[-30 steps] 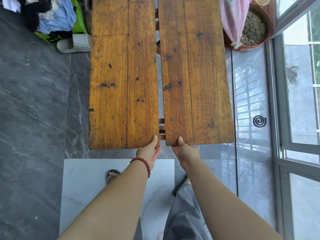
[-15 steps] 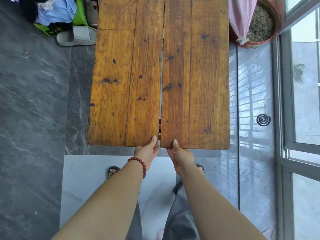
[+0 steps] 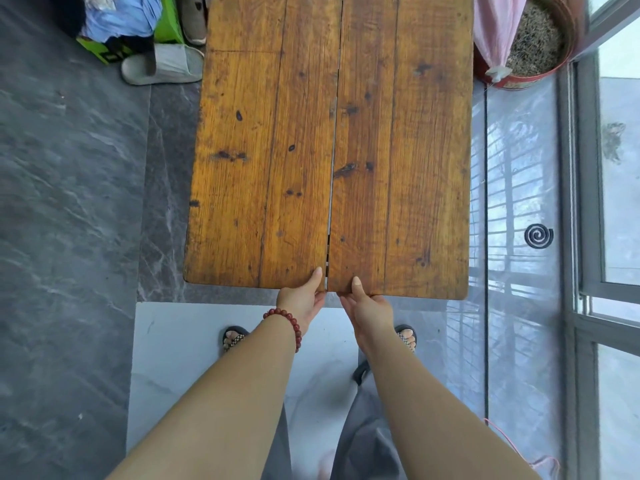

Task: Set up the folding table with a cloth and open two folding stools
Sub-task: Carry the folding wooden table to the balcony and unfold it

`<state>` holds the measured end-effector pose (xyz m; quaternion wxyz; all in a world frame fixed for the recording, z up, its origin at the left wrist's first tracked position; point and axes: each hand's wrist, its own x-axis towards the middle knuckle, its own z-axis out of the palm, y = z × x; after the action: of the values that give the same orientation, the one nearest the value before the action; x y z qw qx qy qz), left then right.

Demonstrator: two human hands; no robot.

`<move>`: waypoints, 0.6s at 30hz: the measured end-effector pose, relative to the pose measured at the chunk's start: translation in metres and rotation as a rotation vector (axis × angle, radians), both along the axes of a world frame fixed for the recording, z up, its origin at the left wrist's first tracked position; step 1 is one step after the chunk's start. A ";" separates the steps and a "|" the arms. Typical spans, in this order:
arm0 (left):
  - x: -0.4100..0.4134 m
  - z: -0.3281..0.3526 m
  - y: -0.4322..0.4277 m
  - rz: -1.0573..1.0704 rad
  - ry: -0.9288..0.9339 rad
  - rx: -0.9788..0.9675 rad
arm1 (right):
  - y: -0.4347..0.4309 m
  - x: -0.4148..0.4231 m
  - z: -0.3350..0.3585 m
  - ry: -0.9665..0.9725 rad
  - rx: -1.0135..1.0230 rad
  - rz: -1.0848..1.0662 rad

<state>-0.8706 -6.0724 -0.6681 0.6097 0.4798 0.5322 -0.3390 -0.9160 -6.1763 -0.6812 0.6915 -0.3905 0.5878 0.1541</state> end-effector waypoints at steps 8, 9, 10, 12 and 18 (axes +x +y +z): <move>-0.029 0.000 0.020 -0.118 0.078 0.044 | 0.019 -0.032 0.000 0.043 0.021 0.067; -0.034 0.000 0.021 -0.115 0.093 0.044 | 0.021 -0.038 0.000 0.054 0.023 0.068; -0.038 0.001 0.022 -0.110 0.104 0.045 | 0.021 -0.042 0.002 0.062 0.024 0.071; -0.045 0.001 0.021 -0.097 0.113 0.049 | 0.022 -0.048 0.004 0.077 0.027 0.062; -0.047 0.004 0.018 -0.045 0.081 0.082 | 0.018 -0.043 0.009 0.082 0.094 -0.011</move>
<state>-0.9175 -6.0543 -0.6638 0.5598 0.5018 0.5590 -0.3497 -0.9586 -6.1584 -0.6723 0.6854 -0.3478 0.6097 0.1937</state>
